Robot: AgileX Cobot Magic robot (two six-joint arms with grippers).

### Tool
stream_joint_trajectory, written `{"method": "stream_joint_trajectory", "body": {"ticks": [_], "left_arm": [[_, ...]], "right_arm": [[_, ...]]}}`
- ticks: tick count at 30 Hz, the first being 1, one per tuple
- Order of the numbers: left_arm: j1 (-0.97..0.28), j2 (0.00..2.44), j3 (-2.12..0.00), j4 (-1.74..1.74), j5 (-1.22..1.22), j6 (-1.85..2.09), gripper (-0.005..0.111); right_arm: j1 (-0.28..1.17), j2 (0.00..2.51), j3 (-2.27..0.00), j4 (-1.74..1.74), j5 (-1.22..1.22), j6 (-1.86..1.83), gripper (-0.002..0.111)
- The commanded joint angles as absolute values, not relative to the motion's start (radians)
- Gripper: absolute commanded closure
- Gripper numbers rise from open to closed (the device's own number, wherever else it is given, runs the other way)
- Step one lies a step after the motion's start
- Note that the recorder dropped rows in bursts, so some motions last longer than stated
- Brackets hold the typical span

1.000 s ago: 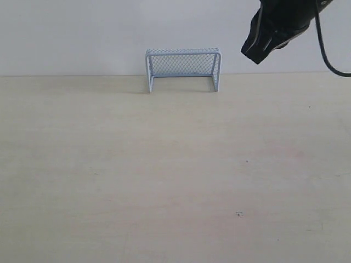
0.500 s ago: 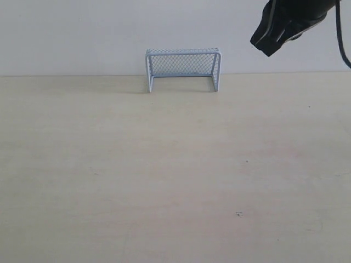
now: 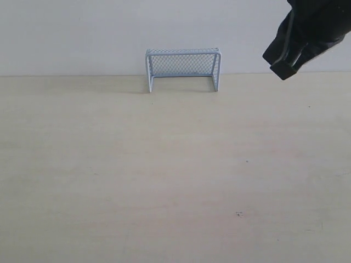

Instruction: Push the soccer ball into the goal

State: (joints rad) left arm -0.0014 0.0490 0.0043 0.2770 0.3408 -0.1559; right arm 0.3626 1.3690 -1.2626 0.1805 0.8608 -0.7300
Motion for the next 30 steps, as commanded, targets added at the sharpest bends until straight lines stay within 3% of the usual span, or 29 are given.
{"method": "stream_joint_trajectory", "body": {"ticks": [1, 21, 30], "left_arm": [[-0.009, 0.054, 0.000, 0.277, 0.337, -0.165, 0.100], [-0.009, 0.054, 0.000, 0.277, 0.337, -0.165, 0.100], [-0.009, 0.054, 0.000, 0.277, 0.337, -0.165, 0.100]], "right_arm": [[0.358, 1.306, -1.211, 0.153, 0.824, -0.693, 0.108], [0.358, 1.077, -0.948, 0.172, 0.683, -0.554, 0.108], [0.358, 1.046, -0.940, 0.172, 0.722, -0.525, 0.108]]}}
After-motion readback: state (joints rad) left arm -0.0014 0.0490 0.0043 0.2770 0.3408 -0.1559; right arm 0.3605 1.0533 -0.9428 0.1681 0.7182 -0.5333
